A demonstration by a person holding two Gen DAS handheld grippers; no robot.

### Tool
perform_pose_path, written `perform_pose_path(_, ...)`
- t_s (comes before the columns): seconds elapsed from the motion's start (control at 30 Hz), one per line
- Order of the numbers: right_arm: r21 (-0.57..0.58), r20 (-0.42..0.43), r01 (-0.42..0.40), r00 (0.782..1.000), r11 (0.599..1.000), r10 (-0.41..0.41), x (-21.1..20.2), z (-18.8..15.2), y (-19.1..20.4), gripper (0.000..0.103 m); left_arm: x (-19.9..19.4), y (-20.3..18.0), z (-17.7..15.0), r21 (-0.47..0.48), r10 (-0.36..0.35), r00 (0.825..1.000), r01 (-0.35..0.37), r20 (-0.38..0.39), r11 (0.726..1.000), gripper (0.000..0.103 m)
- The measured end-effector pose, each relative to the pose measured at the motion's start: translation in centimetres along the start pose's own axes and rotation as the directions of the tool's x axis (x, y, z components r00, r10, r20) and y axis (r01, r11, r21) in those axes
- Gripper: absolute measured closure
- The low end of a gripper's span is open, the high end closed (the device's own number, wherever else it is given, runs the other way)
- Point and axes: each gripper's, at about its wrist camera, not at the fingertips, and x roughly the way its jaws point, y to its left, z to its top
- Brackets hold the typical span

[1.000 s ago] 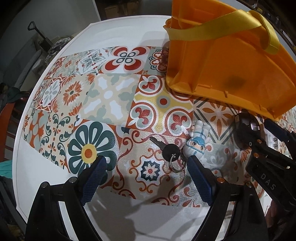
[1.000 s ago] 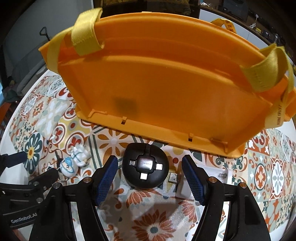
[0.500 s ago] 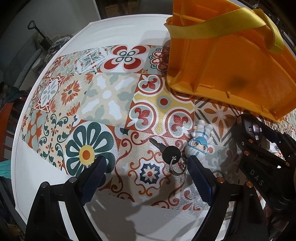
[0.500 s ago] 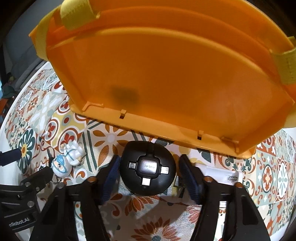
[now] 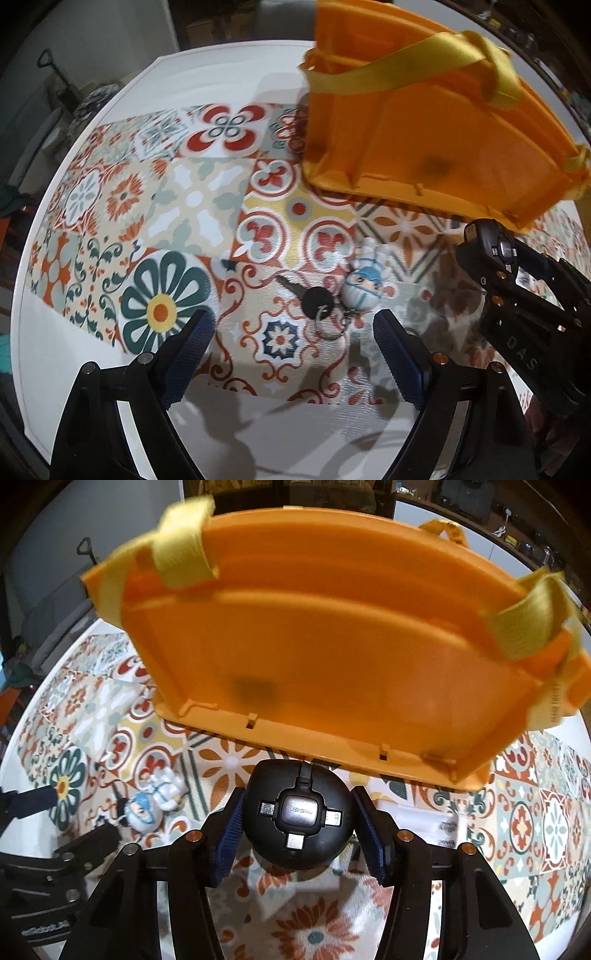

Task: Organize rigid objects
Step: 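Lower the left gripper onto the blue-white figurine keychain and close it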

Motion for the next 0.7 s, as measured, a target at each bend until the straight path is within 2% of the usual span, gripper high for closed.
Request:
perform_pose_path(0.17, 0.036, -0.012, -0.005, 1.0, 0.999, 0.005, -1.2, -0.5, 0.1, 0.047, -0.1, -0.9, 0.6, 0.065, -0.051, 0.999, 0.05, 0.014, 0.997, 0.014)
perform_pose_path(0.3, 0.075, -0.022, 0.008, 1.0, 0.997, -0.006, -2.1, -1.3, -1.0, 0.047, 0.0, -2.0, 1.1, 0.124, -0.064, 0.997, 0.059, 0.035, 0.991, 0.016)
perform_pose_path(0.57, 0.141, -0.065, 0.027, 0.998, 0.99, -0.018, -2.1, -2.7, -2.6, 0.047, 1.4, -4.1, 2.0, 0.212, -0.072, 0.997, 0.064, 0.032, 0.975, 0.032)
perform_pose_path(0.7, 0.148, -0.071, 0.032, 0.997, 0.988, -0.022, -1.8, -2.9, -2.8, 0.047, 2.5, -4.7, 2.5, 0.219, -0.079, 0.997, 0.073, 0.022, 0.973, 0.046)
